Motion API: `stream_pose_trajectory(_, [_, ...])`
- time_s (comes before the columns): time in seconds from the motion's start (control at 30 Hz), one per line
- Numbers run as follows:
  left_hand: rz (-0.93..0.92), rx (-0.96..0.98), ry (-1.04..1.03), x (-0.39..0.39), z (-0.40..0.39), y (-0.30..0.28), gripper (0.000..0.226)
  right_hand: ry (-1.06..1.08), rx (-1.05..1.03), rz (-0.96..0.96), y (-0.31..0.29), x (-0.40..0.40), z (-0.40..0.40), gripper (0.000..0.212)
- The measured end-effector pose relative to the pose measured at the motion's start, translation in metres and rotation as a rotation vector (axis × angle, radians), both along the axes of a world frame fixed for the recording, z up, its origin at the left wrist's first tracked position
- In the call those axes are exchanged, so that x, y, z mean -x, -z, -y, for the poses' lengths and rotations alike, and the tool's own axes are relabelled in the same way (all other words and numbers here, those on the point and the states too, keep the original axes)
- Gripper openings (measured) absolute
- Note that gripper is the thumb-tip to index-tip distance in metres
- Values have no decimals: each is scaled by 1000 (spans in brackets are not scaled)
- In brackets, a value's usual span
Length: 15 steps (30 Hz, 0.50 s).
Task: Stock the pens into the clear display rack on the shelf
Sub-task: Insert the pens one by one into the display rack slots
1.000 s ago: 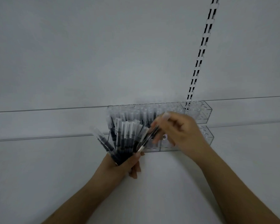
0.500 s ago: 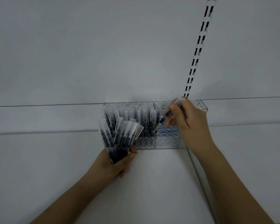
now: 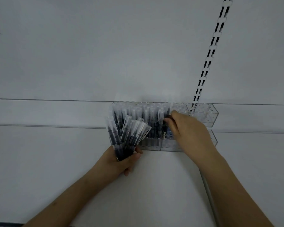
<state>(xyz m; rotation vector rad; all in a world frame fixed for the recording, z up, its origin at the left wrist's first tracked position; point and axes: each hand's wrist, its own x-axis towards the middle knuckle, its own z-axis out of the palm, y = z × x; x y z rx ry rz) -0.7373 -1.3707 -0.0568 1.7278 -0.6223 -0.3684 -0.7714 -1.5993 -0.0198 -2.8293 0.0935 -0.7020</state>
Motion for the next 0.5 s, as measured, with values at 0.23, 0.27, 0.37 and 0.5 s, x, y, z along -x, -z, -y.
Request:
stream_pose_trajectory(0.23, [21,-34,-9,1,-1,1,8,71,86,-61,-8,3,-8,27])
stream_pose_trajectory(0.27, [23,-44,-12,1,-1,1,9,59,71,-52,-8,4,-8,28])
stream_pose_trajectory(0.37, [30,-56,-9,2,-1,0,9,45,9,-32,-7,6,-5,30])
stream_pose_trajectory(0.5, [0,-44,-15,6,3,-4,12,55,-9,-64,-5,7,-1,33])
